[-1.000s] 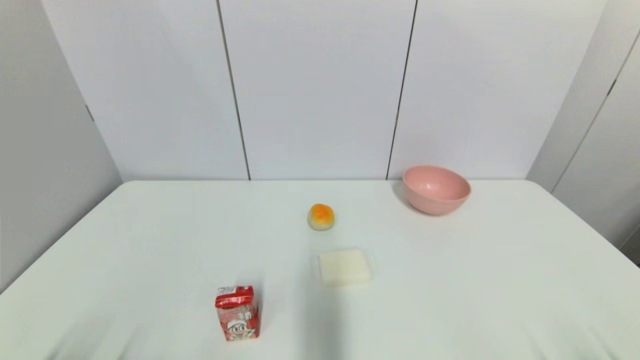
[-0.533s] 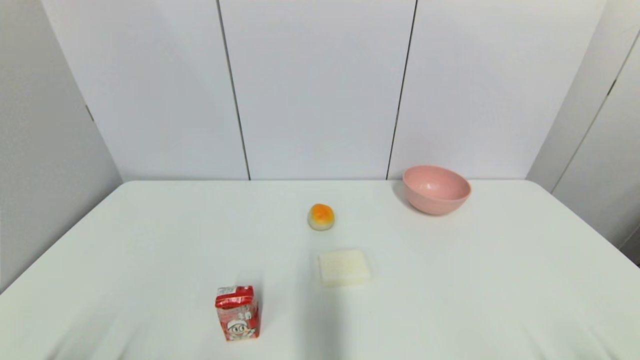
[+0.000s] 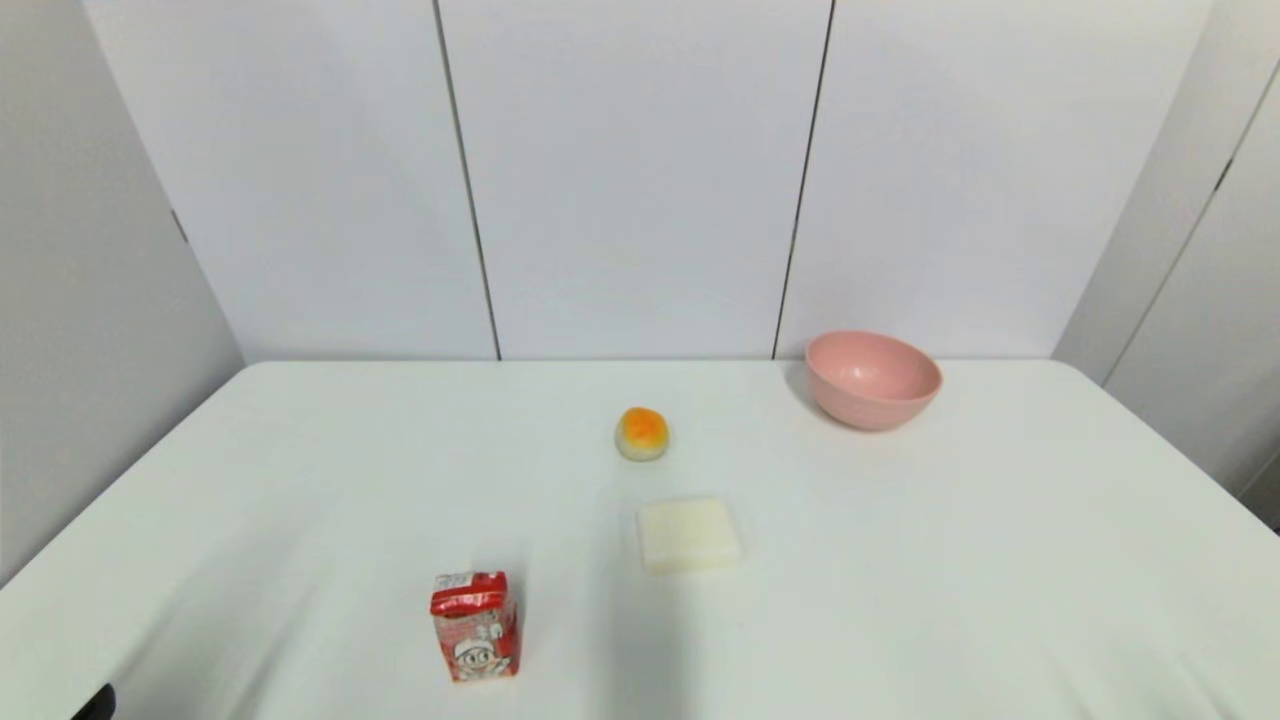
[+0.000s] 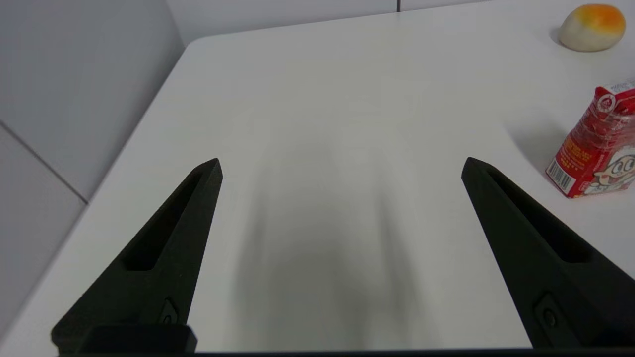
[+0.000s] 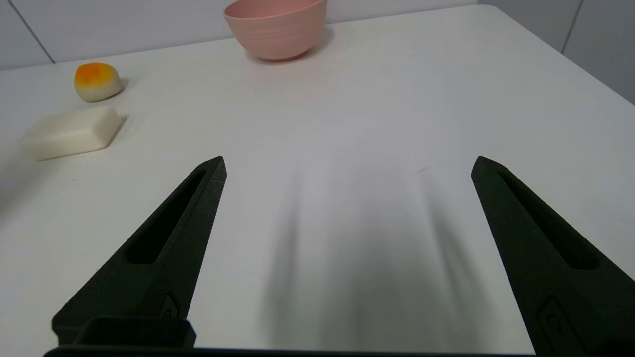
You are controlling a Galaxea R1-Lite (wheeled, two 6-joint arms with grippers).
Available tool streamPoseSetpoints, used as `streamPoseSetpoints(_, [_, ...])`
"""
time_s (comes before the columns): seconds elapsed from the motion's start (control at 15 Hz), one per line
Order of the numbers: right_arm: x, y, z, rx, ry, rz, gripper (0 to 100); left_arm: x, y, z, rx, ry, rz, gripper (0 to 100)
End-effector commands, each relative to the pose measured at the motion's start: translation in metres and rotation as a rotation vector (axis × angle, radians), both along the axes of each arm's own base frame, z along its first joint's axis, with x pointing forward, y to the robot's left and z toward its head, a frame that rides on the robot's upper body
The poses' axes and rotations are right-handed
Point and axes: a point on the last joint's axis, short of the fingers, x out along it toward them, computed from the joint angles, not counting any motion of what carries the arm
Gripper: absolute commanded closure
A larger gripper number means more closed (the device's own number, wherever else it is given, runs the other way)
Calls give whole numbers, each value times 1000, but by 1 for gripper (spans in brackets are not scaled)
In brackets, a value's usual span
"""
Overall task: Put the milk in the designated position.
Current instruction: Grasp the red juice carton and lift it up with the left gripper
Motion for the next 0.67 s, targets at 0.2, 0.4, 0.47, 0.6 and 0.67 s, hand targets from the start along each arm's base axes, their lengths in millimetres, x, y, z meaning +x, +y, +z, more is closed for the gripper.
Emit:
streamPoseSetpoints(0.2, [0,0,0,1,1,0,0,113,-14,60,105,172,-528,0])
streamPoseSetpoints(0.4, [0,0,0,1,1,0,0,164,-24,46,119,250,-837,0])
streamPoseSetpoints(0.47, [0,0,0,1,1,0,0,174,-26,36,116,266,-918,0])
streamPoseSetpoints(0.6, [0,0,0,1,1,0,0,189,-29,18,133,282,-1040,0])
streamPoseSetpoints(0.67, [0,0,0,1,1,0,0,197,-31,7,145,289,-1100,0])
